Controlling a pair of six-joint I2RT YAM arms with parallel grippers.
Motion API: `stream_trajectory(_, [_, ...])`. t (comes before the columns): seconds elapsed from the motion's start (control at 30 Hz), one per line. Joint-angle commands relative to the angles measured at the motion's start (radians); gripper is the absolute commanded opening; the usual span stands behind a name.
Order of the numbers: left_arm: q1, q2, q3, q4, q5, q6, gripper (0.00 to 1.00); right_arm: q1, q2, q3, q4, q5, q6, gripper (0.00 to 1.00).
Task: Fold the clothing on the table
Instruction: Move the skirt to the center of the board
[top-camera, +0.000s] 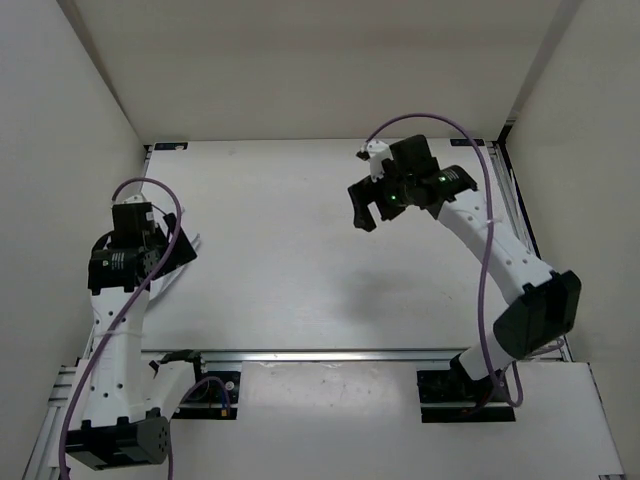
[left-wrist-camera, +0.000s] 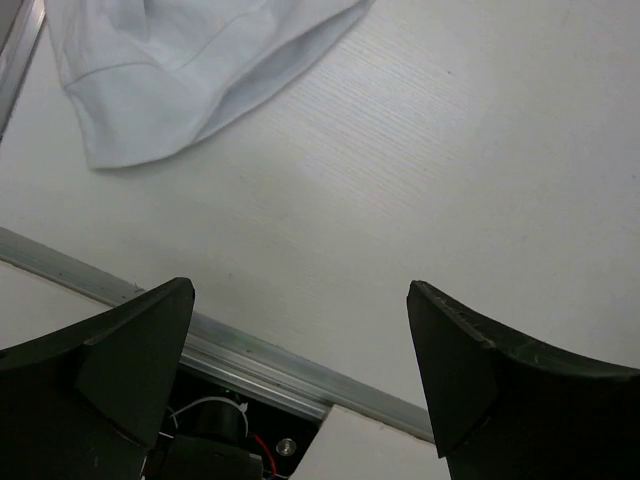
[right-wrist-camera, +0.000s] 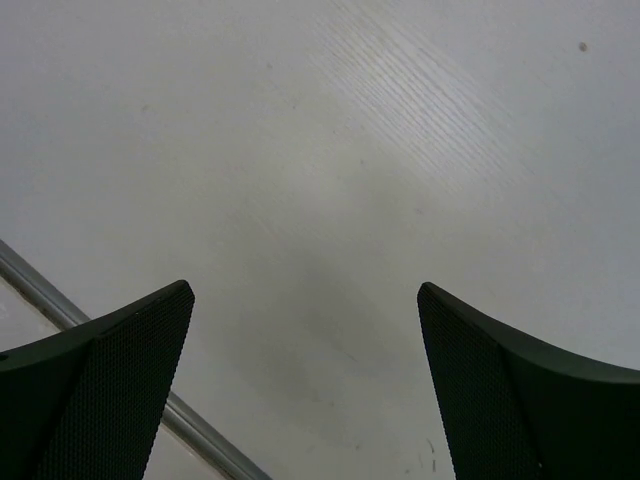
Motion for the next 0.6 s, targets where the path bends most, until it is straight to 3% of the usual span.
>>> stream_trajectory(0.0, [0.008, -0.009, 0.047, 0.046, -0.036, -0.009, 0.98, 0.004, 0.103, 0.118, 0.005, -0.115, 0.032, 0.98])
stream_trajectory(0.1, [0.057, -0.053, 0.084, 0.051, -0.064, 0.007, 0.99, 0.03, 0.172, 0.175, 0.028, -0.124, 0.005, 0.99])
stream_trajectory(0.17, [0.089, -0.105, 0.065, 0.057, -0.075, 0.019, 0.99, -0.02, 0.214, 0.192, 0.036, -0.198, 0.018, 0.99])
stream_trajectory(0.33, [0.206, -0.291, -0.085, 0.267, -0.073, 0.008, 0.99, -0.094, 0.315, 0.261, 0.092, -0.371, 0.063, 1.0])
stream_trajectory(0.57, [0.266, -0.087, -0.229, 0.213, -0.168, -0.135, 0.99, -0.142, 0.355, 0.243, 0.134, -0.437, 0.003, 0.99])
